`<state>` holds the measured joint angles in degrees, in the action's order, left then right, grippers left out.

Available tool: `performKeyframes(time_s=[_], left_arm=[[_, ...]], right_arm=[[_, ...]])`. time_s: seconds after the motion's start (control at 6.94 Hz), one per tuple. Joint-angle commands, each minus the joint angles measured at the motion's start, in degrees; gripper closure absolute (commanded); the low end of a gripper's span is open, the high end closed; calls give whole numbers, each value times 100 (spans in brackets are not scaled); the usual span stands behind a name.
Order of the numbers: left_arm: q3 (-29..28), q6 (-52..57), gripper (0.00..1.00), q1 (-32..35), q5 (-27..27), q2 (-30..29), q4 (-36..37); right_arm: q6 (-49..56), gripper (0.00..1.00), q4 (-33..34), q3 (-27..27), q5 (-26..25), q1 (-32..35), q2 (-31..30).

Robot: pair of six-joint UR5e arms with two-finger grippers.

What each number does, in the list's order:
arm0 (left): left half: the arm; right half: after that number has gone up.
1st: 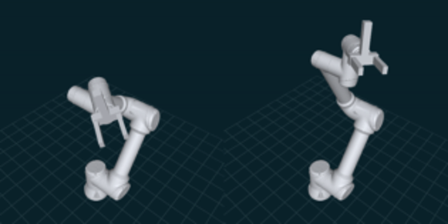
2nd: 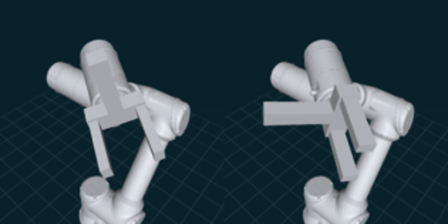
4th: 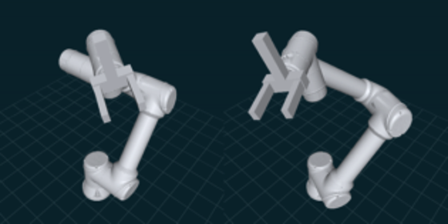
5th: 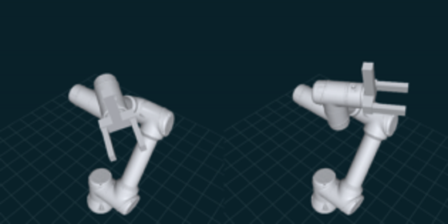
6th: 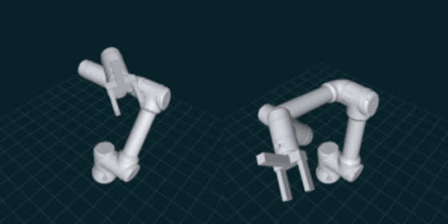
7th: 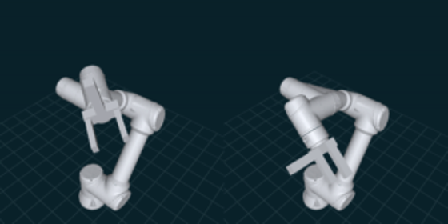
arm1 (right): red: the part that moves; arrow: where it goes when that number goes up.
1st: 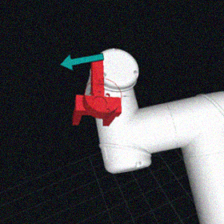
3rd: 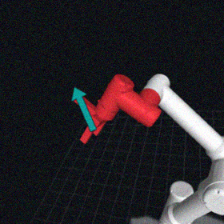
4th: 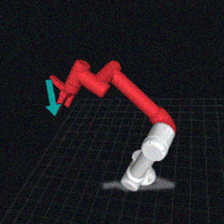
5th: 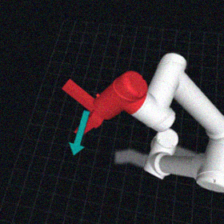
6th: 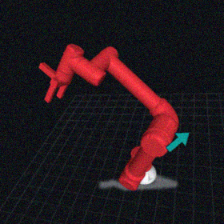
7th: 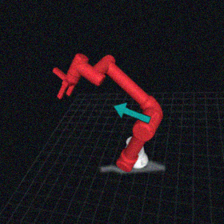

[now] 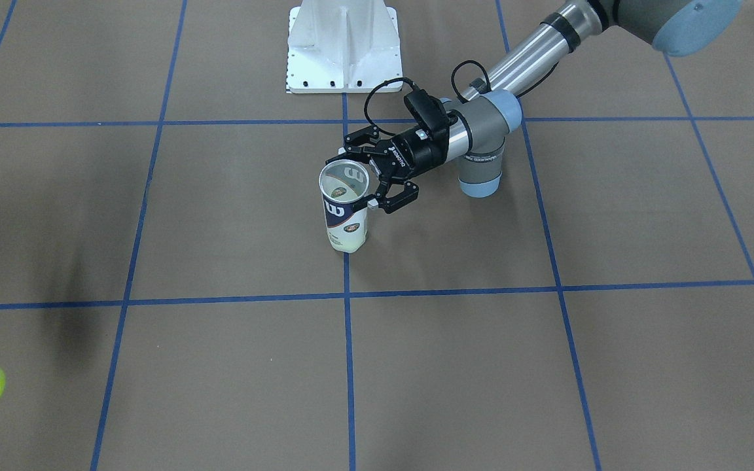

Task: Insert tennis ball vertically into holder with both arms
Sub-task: 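Grasp the farther tennis ball with the right gripper, then carry the second ball with the right gripper over the can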

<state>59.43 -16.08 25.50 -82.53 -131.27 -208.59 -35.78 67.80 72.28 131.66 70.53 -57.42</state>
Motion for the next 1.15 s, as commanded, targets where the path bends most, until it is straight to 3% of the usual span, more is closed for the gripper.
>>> performKeyframes(time_s=[0.0, 0.29, 0.58, 1.01], left_arm=[[-2, 9, 8, -1, 0, 5, 3], [-2, 18, 8, -1, 0, -4, 11], [-2, 18, 8, -1, 0, -4, 12], [-2, 18, 8, -1, 0, 5, 12]], right_arm=[[-1513, 100, 5, 985, 158, -520, -76], [-2728, 100, 414, 2144, 80, -1091, -243], [-2960, 100, 2229, 3524, -628, -1828, -25], [-3594, 100, 3865, 3776, -1579, -2814, 1115]])
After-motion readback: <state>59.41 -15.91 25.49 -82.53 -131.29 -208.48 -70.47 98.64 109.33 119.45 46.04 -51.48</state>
